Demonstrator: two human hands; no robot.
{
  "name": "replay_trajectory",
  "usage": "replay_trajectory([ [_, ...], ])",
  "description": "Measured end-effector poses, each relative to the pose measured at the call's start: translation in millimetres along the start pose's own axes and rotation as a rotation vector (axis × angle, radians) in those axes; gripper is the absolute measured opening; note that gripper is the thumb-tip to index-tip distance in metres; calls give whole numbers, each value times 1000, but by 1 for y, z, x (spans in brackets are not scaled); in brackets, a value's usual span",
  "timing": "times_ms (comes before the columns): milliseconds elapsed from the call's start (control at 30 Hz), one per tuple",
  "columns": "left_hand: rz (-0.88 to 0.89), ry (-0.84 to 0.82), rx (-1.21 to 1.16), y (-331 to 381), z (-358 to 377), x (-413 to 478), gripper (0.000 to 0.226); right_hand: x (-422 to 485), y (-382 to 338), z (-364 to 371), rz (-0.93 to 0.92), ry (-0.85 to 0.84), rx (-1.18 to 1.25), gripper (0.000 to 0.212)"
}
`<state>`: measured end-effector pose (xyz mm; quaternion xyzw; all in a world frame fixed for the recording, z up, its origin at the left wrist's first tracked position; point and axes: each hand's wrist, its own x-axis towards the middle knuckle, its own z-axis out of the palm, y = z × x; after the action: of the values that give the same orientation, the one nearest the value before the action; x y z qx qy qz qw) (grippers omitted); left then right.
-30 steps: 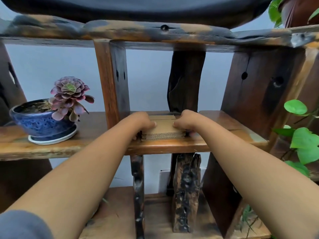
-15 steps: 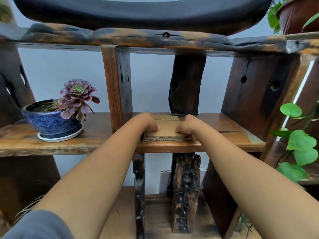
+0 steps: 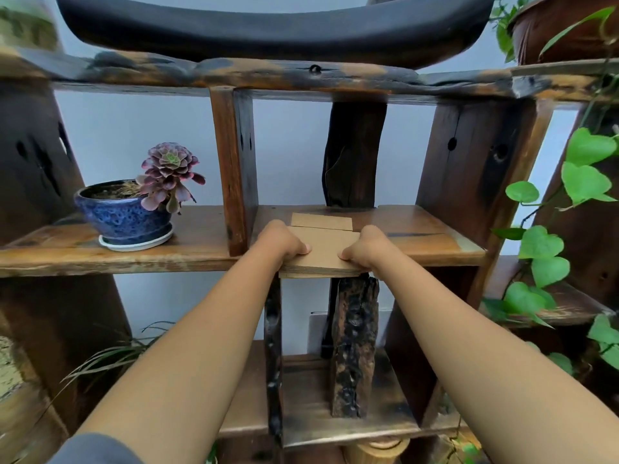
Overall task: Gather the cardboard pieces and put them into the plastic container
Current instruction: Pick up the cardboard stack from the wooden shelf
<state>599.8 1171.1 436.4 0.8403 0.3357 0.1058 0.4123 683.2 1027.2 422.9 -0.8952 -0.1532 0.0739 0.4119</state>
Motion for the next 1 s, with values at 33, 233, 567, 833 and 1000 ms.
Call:
replay_trajectory([
  [33,11,2,-12,-6,5,-7,70,-8,7,0,9,1,11,42],
  [233,70,-3,-51,-46,50,-54,61,-63,64,2,100,34,47,44],
  [567,142,-296,-63,-132,143,-138,48,-176,187,32,275,83,-115,41],
  [833,202,-557,49,-190,222,-207,36,-285,293,64,556,171,-10,43],
  [1000,223,-657,104,-216,264,-259,39,-352,337,69,706,202,-40,38],
])
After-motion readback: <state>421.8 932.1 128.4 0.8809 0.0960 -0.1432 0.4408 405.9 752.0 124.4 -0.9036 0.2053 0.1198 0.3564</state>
